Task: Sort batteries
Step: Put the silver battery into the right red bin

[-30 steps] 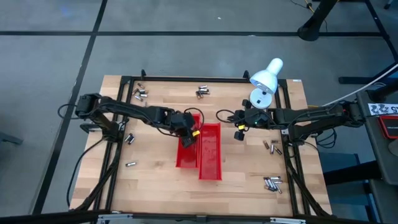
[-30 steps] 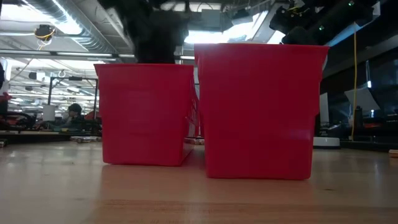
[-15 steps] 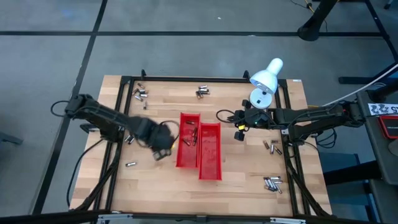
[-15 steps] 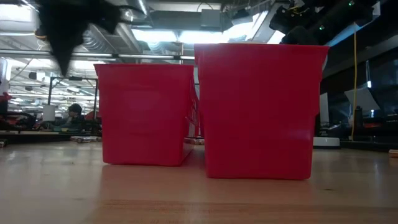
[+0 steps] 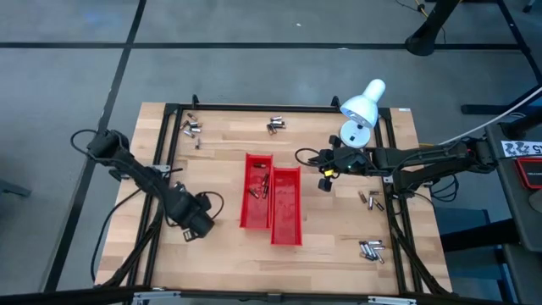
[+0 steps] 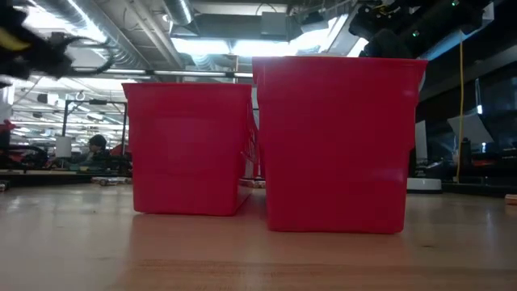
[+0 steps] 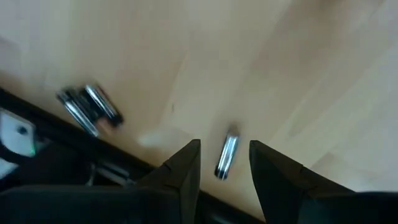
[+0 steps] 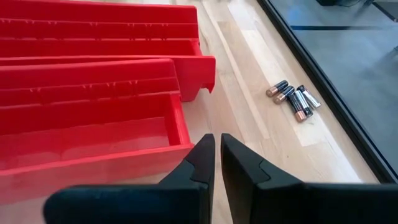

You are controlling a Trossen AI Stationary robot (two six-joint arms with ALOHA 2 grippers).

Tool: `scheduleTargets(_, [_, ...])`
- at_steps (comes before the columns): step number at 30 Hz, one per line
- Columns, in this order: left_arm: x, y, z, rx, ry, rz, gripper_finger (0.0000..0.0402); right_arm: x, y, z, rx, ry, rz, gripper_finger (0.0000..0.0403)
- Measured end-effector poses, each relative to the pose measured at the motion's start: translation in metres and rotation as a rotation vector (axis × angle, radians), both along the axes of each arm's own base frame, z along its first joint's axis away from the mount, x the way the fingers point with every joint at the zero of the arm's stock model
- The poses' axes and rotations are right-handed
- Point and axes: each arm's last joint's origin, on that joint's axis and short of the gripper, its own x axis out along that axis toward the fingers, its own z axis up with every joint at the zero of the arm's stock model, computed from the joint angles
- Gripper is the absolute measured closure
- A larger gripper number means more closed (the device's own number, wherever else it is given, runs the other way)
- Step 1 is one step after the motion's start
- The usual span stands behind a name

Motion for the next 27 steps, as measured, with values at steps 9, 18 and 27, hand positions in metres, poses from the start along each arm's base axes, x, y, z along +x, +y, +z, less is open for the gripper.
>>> scheduleTargets(9, [-0.019,-0.003,-0.034,-0.108,0.074,-0.014,0.0274,0.000,0.000,0.000,0.002,-0.001,-0.001,0.0372])
scheduleTargets(18, [-0.026,0.000,-0.055,-0.152,0.056,-0.034,0.0274,0.000,0.000,0.000,0.000,-0.001,0.000,0.0372])
scheduleTargets(27, [-0.031,0.004,-0.068,-0.186,0.039,0.010,0.0275,0.000,0.000,0.000,0.000,-0.003,0.000,0.0372])
